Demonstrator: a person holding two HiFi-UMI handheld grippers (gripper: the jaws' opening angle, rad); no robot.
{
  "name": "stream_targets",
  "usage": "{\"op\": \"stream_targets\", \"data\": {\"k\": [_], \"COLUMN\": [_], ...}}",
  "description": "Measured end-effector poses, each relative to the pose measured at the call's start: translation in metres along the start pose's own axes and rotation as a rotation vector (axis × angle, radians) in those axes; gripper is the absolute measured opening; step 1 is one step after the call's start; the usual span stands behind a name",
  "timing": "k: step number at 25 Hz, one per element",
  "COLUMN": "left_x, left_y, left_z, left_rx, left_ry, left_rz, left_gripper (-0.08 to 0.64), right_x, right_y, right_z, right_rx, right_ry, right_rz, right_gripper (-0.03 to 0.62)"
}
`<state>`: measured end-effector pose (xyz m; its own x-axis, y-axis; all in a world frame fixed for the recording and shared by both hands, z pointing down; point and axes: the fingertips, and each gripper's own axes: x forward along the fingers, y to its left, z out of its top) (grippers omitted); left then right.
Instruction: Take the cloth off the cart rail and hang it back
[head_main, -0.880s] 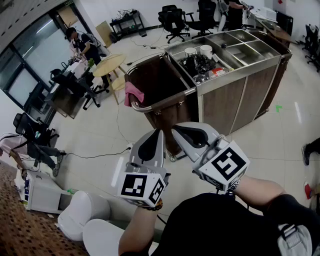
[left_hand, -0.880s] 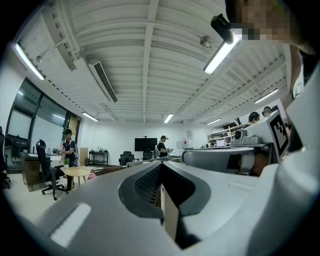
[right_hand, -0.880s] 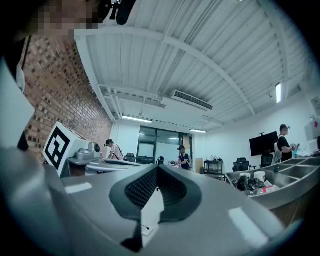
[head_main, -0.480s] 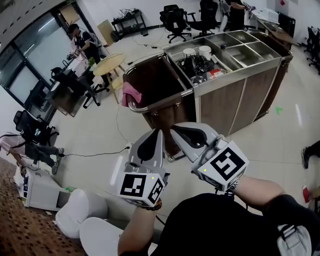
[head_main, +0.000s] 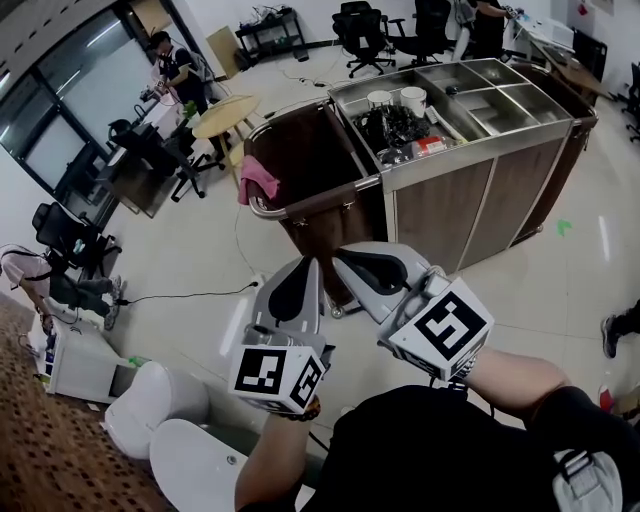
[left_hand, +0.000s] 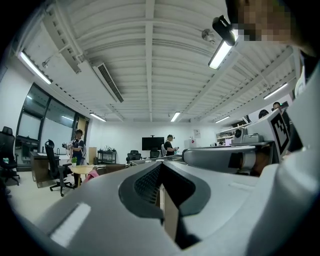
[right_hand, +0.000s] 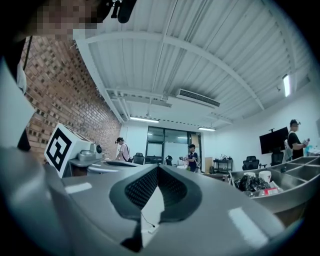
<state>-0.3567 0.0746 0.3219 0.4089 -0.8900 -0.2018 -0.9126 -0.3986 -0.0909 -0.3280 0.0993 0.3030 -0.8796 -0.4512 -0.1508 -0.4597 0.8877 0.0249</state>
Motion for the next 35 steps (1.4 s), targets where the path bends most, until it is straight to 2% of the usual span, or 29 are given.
{"op": "stream_targets", "data": {"k": [10, 19, 21, 24, 28, 31, 35], "left_x": [0.013, 0.019, 0.017, 0.017, 0.018, 0.020, 0.024], "left_y": [-0.002, 0.033, 0.045, 0.069, 0.109, 0.142, 0.186], "left_z": [-0.004, -0.009, -0.009, -0.016, -0.022, -0.027, -0.034], "left_rx": [0.011, 0.001, -0.003, -0.010, -0.022, -0.031, -0.048], "left_ry": [0.011, 0.009, 0.005, 0.004, 0.002, -0.004, -0.013], "left_rz": [0.024, 0.036, 0.039, 0.038, 0.036, 0.025, 0.008], "left_gripper": [0.000, 0.000, 0.000, 0.000, 0.000, 0.000, 0.000], "right_x": [-0.001, 0.033, 0.045, 0.071, 0.108, 0.142, 0.186], "right_y": [-0.014, -0.019, -0.019, -0.028, -0.028, -0.032, -0.036], "right_z": [-0.002, -0.007, -0.007, -0.007, -0.017, -0.019, -0.032], "right_rx": [0.035, 0.037, 0.016, -0.107, -0.076, -0.131, -0.138], "right_ry": [-0.003, 0.008, 0.003, -0.057, -0.027, -0.049, -0.025], "right_rz": [0.028, 0.034, 0.033, 0.027, 0.017, 0.006, -0.018], "right_gripper": [0.008, 0.015, 0.017, 0.020, 0.031, 0.040, 0.052]}}
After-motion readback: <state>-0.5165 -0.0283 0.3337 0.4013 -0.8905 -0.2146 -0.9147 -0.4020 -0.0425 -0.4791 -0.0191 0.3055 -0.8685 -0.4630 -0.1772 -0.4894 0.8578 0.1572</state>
